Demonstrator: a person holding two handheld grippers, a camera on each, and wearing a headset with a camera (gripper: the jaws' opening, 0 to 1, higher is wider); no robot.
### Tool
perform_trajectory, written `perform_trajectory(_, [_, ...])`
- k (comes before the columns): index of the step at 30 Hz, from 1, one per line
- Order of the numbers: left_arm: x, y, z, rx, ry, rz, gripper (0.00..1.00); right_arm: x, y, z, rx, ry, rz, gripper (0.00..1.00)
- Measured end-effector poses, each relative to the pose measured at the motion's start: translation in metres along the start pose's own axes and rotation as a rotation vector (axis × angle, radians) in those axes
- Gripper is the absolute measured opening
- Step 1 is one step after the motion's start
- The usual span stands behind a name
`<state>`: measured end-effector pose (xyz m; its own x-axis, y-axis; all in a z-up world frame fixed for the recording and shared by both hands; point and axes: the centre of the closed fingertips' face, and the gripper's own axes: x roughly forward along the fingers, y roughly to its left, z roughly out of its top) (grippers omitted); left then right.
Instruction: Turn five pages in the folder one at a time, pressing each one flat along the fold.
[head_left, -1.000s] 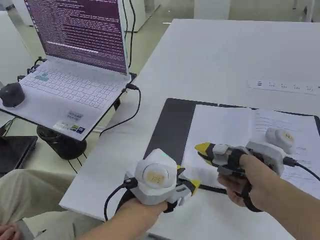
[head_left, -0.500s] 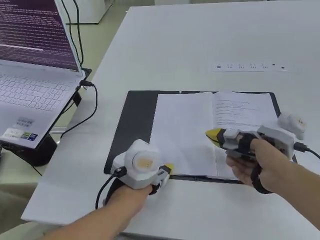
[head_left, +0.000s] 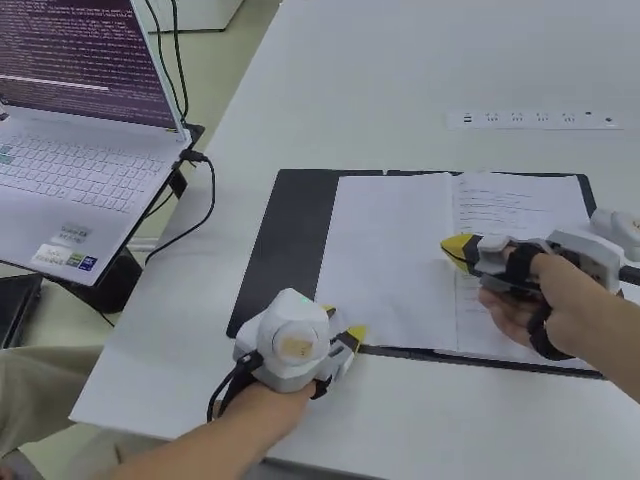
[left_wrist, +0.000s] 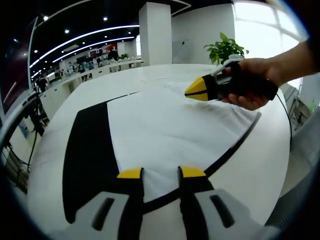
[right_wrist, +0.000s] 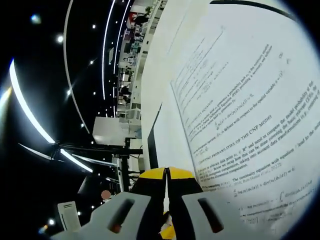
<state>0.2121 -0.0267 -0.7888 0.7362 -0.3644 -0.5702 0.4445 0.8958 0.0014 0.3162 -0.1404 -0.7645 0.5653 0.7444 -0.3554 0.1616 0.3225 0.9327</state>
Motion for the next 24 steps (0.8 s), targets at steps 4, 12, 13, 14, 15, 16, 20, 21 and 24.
perform_trajectory(4, [0.000, 0.001, -0.001, -0.002, -0.002, 0.000, 0.25, 0.008, -0.006, 0.003, 0.021, -0.002, -0.024, 0.00])
perform_trajectory(12, [-0.001, 0.001, 0.000, 0.001, -0.001, 0.001, 0.25, 0.022, -0.008, 0.022, 0.068, -0.056, -0.030, 0.00])
perform_trajectory(13, [-0.001, 0.002, -0.001, 0.001, -0.001, 0.001, 0.25, 0.025, -0.008, 0.026, 0.073, -0.062, -0.030, 0.00])
perform_trajectory(14, [-0.001, 0.002, -0.001, 0.003, -0.001, 0.001, 0.25, 0.027, -0.007, 0.029, 0.081, -0.077, -0.030, 0.00])
perform_trajectory(15, [0.000, 0.003, -0.001, 0.004, 0.000, 0.001, 0.25, 0.030, -0.007, 0.033, 0.087, -0.087, -0.027, 0.00])
perform_trajectory(16, [0.000, 0.003, -0.001, 0.004, 0.001, 0.001, 0.25, 0.032, -0.006, 0.035, 0.095, -0.093, -0.026, 0.00])
perform_trajectory(20, [0.000, 0.003, -0.002, 0.008, 0.003, 0.000, 0.25, 0.038, -0.006, 0.044, 0.115, -0.112, -0.026, 0.00])
perform_trajectory(21, [0.000, 0.003, -0.002, 0.009, 0.003, 0.000, 0.25, 0.039, -0.006, 0.045, 0.117, -0.114, -0.029, 0.00])
perform_trajectory(24, [0.001, 0.003, -0.002, 0.007, -0.001, 0.001, 0.25, 0.044, -0.005, 0.052, 0.118, -0.139, -0.031, 0.00])
